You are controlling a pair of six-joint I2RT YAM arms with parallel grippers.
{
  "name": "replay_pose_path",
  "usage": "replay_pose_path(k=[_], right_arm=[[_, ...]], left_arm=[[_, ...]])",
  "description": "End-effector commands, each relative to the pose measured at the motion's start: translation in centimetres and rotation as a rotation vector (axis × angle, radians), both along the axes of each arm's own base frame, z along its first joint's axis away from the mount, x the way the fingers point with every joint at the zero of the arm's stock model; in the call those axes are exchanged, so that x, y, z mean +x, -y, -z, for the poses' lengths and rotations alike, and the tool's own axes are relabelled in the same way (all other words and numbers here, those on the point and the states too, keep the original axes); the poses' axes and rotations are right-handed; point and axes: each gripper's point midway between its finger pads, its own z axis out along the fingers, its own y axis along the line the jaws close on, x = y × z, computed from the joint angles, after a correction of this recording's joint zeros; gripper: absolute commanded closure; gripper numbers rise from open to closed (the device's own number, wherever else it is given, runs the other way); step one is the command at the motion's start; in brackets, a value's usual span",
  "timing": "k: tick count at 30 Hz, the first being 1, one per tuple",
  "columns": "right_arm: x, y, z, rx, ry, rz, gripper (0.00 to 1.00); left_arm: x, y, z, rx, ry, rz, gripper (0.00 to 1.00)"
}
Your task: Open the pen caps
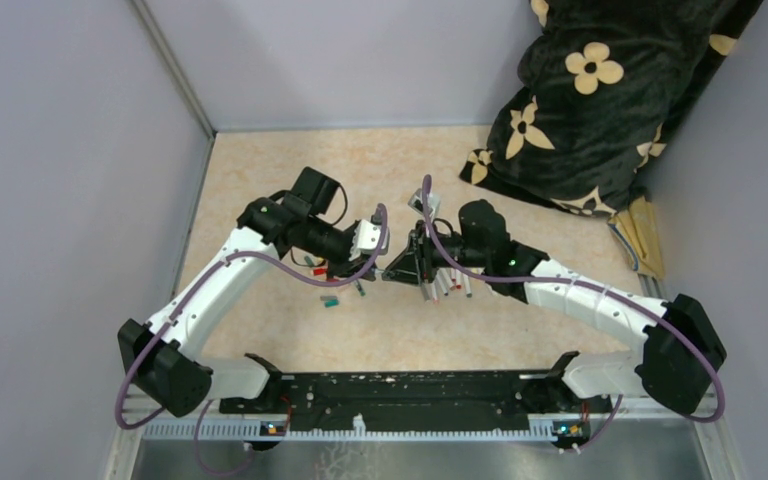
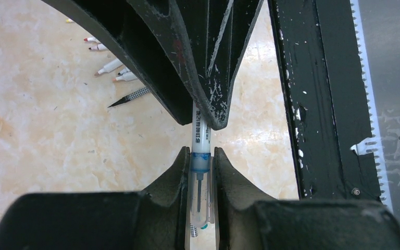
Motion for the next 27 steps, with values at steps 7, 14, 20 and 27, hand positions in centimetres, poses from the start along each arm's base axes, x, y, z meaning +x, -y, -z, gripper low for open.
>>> replay_pose_path(k=[7,14,20,27], right_arm=[[0.2,-0.6,-3.2,0.065,0.055,-0.001,1.0],[-0.1,1.8,-1.8,-0.037,0.076,0.056,1.0],[-0.5,3.1,-1.0,-0.084,0.077,0.082,1.0],[-0.2,3.3,-1.3,-0.106,0.09,0.092,1.0]], left_arm=[[0.1,-0.2,0.2,0.006,0.011,0.011,1.0],[3.5,-3.8,0.7,0.048,0.047,-0.047,1.0],[4.8,-6.2,1.9,0.113,0.041,-0.052,1.0],[6.2,-8.0,3.2,0.219,0.12,-0.096,1.0]])
